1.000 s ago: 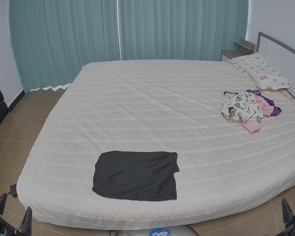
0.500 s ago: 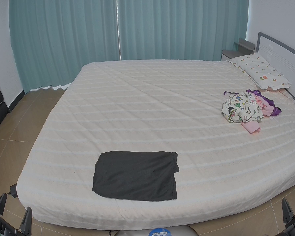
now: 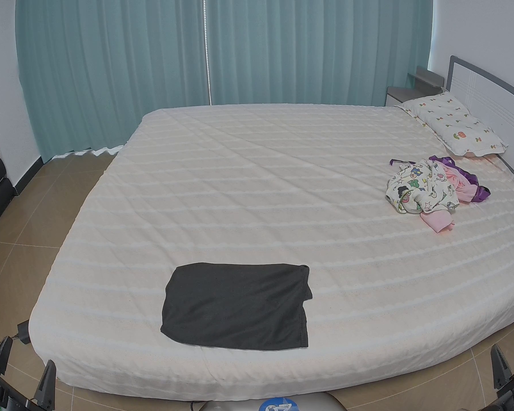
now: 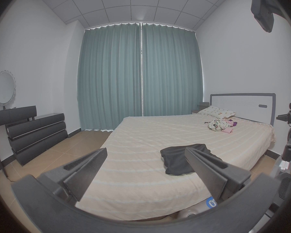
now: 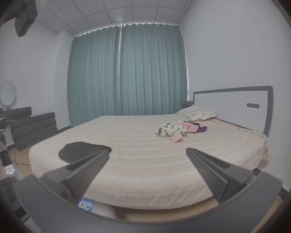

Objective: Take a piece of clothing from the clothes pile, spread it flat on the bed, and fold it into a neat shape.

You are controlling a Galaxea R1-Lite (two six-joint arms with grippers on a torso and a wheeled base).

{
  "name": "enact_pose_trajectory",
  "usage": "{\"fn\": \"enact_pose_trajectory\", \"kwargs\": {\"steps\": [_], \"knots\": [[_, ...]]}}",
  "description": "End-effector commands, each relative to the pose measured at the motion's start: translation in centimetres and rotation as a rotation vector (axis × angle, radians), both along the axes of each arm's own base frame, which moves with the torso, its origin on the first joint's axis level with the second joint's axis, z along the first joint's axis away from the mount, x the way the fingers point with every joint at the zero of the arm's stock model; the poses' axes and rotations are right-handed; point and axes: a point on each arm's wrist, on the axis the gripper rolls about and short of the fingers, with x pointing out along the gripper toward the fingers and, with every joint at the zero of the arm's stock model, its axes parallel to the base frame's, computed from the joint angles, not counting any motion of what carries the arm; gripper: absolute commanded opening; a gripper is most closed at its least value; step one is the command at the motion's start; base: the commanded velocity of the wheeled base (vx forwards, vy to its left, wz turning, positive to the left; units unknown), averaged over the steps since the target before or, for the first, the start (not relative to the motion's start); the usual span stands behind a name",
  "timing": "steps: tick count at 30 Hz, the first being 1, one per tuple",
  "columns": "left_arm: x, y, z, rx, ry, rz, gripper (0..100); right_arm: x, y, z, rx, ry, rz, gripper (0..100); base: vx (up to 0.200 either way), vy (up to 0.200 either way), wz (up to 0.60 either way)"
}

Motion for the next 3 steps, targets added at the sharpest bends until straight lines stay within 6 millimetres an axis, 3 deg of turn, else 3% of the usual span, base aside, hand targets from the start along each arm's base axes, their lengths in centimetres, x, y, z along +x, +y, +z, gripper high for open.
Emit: {"fn": "enact_pose_trajectory", "kwargs": {"steps": [1, 3], "knots": [[0.03, 0.00, -0.47, 0.000, 0.004, 0.000, 100, 0.03, 0.00, -0.52, 0.000, 0.005, 0.001, 100, 0.000, 0.000, 0.00], [0.03, 0.00, -0.47, 0.000, 0.004, 0.000, 100, 0.03, 0.00, -0.52, 0.000, 0.005, 0.001, 100, 0.000, 0.000, 0.00]]}}
